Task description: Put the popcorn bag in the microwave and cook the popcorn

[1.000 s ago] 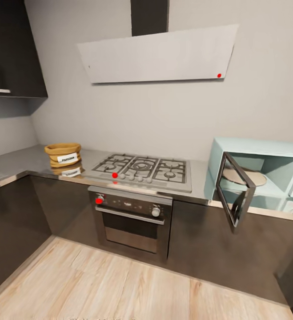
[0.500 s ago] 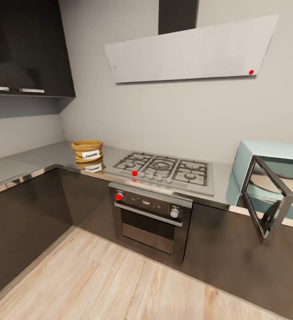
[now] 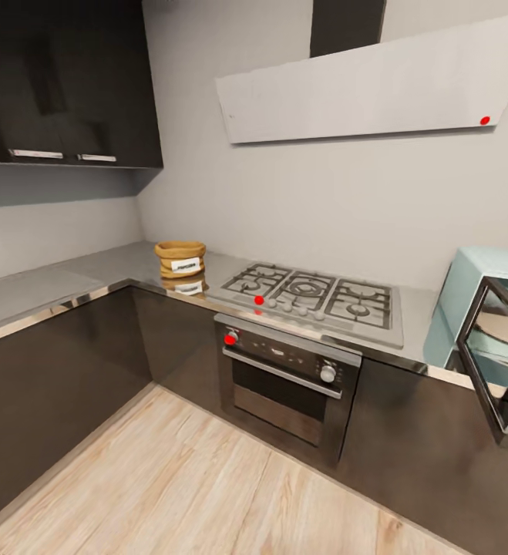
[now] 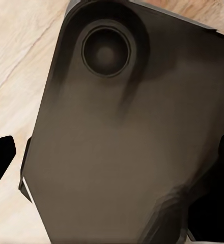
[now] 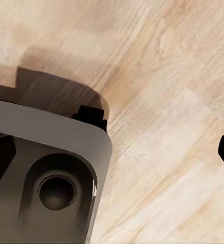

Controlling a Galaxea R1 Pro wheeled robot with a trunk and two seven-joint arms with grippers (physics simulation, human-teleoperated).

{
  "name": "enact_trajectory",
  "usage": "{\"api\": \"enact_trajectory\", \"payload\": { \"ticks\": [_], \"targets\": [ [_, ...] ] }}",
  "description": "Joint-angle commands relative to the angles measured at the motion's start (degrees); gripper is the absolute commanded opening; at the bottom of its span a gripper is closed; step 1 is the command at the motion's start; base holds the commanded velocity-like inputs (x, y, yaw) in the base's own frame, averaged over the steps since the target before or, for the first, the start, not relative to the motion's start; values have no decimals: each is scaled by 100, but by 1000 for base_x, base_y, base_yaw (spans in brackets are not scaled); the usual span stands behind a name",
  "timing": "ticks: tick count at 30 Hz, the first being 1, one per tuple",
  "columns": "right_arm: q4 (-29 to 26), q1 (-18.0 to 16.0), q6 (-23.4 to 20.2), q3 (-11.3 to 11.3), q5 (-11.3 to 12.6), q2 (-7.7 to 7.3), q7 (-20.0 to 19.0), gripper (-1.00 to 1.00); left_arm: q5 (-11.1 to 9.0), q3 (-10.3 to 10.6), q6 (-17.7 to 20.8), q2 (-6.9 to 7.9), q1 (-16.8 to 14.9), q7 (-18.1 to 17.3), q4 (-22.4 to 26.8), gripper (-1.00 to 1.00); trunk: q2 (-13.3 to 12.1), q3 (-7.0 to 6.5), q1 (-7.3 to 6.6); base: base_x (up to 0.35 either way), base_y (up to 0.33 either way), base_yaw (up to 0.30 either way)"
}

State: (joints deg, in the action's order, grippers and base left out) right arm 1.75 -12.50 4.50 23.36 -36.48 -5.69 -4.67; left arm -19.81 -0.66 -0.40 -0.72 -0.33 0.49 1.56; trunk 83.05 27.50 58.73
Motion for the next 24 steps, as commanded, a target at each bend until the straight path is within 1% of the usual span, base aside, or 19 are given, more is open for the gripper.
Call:
{"api": "enact_trajectory", "payload": {
  "ticks": [1,5,11,24],
  "targets": [
    [18,-7,36,48,-31,-8,-7,100,-24,-2,-4,0,-2,4,-3,100,3,6,0,63,0,8],
    [10,-7,48,54,-52,-17,0,100,-23,10,4,2,-3,-2,-7,100,3,6,0,248,80,2],
    [10,-7,109,48,-65,-11,38,100,-22,28,13,2,-1,-5,-7,100,3,6,0,309,164,0],
    [14,-7,99,47,-70,-11,37,100,-18,41,13,2,-2,-49,-7,100,3,6,0,291,226,0]
  ]
}}
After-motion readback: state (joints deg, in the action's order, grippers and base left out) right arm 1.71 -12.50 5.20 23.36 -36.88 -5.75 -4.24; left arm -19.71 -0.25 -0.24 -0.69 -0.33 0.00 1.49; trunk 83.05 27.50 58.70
